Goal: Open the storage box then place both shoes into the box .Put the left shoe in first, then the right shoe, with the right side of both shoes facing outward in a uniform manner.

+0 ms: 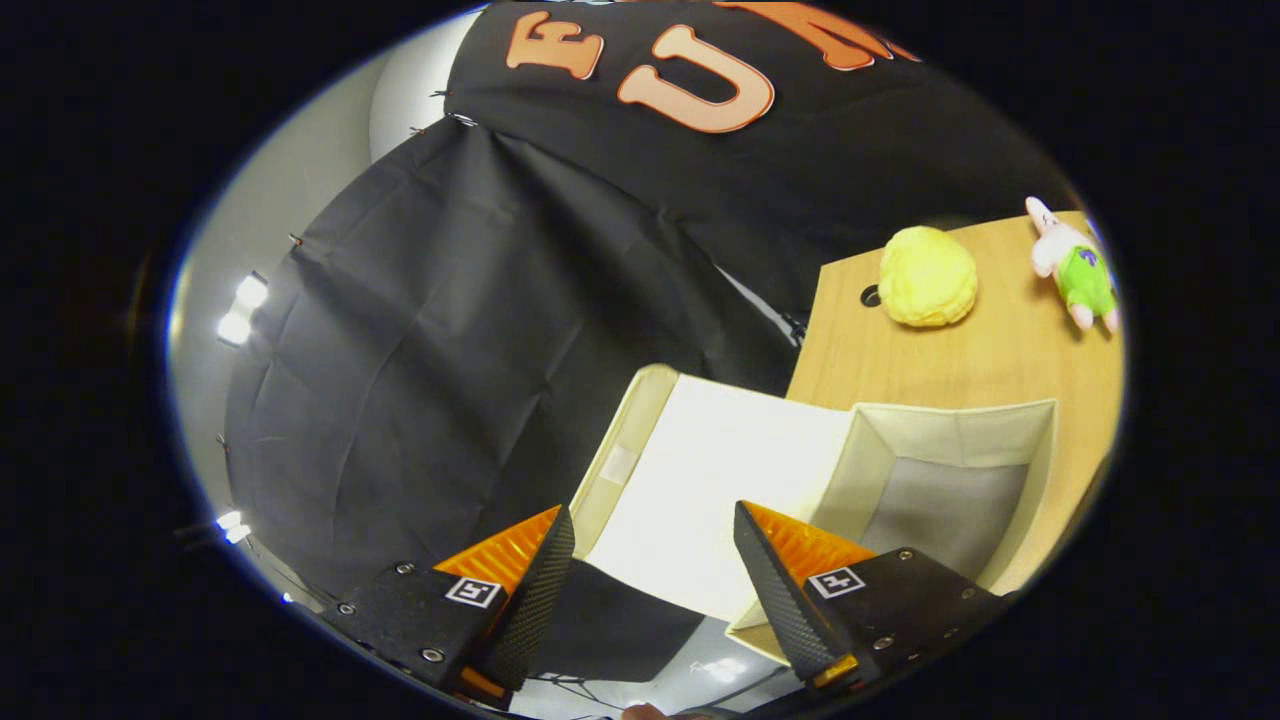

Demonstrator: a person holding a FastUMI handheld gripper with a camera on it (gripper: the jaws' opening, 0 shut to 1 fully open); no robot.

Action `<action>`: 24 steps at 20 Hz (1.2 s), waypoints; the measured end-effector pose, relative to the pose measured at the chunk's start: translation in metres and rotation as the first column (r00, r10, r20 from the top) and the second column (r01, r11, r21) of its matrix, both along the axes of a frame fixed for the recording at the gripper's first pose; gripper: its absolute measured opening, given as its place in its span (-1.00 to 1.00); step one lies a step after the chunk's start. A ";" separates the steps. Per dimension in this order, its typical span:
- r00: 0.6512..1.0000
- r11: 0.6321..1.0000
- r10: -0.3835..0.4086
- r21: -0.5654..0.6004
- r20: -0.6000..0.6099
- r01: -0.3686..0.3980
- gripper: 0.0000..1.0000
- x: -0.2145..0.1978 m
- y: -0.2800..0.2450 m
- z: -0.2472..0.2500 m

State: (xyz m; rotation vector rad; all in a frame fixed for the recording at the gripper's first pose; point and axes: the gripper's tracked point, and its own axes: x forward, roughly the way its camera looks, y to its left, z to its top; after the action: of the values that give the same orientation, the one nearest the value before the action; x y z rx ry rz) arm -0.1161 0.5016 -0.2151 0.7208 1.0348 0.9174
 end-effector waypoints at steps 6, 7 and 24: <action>0.989 0.941 -0.133 -0.308 0.056 0.144 0.91 0.024 -0.127 -0.097; 0.987 0.917 -0.150 -0.365 0.058 0.161 0.91 0.026 -0.149 -0.115; 0.978 0.644 -0.210 -0.753 -0.008 0.133 0.24 -0.032 -0.330 -0.321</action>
State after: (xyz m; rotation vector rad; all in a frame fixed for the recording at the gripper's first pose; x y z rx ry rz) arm -0.1478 0.1720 -0.5362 0.1413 1.2792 0.2151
